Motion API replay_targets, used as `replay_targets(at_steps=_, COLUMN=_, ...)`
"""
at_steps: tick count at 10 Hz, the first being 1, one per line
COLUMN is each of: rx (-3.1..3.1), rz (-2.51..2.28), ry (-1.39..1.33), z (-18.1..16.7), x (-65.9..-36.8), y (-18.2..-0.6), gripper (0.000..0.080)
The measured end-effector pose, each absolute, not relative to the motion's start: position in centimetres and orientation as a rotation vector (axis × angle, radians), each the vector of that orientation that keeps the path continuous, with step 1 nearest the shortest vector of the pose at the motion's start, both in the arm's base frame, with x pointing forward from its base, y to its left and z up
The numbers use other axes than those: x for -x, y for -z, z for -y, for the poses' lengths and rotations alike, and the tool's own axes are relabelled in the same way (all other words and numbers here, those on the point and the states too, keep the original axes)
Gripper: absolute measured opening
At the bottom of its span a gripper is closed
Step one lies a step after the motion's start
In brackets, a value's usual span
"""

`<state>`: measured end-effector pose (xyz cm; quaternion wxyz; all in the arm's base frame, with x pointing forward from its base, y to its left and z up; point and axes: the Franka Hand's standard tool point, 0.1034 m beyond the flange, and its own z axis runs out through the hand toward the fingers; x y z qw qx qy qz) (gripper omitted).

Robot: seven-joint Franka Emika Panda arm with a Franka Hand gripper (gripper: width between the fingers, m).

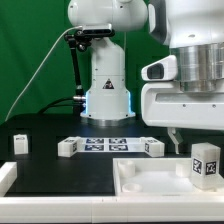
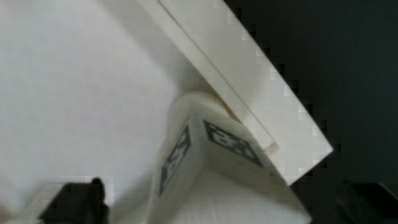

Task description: Assemble one leg

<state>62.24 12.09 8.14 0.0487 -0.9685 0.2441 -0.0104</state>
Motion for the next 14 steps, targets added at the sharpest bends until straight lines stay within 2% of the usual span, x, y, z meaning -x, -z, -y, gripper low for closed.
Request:
replay_targets(at_steps=6, rx=3.078, rz=0.266, ry=0.119, z=-11.54, x=-63.04, y=-7.82, gripper=0.0649)
replay_targets(at_steps=9, rx=3.073, rz=0.27, ry=0.129, z=-11.48, x=-62.82, y=-7.73, gripper=0.062)
replay_targets(at_steps=10, rx=3.073, rz=0.27, ry=0.129, z=-11.48, x=-62.82, y=-7.72, gripper=0.0438)
replay_targets(at_steps=11, rx=3.073, rz=0.27, ry=0.129, z=-11.47, x=-62.82, y=-7.72, gripper=0.0438)
replay_targets(at_steps=12, rx=3.074, rz=0.25, ry=0.128, z=-11.48, x=-62.81, y=-7.7, gripper=0.0289)
replay_targets(at_steps=14, rx=3.076, rz=0.205, ry=0.126, z=-11.47, x=-62.8, y=-7.68, gripper=0.0291)
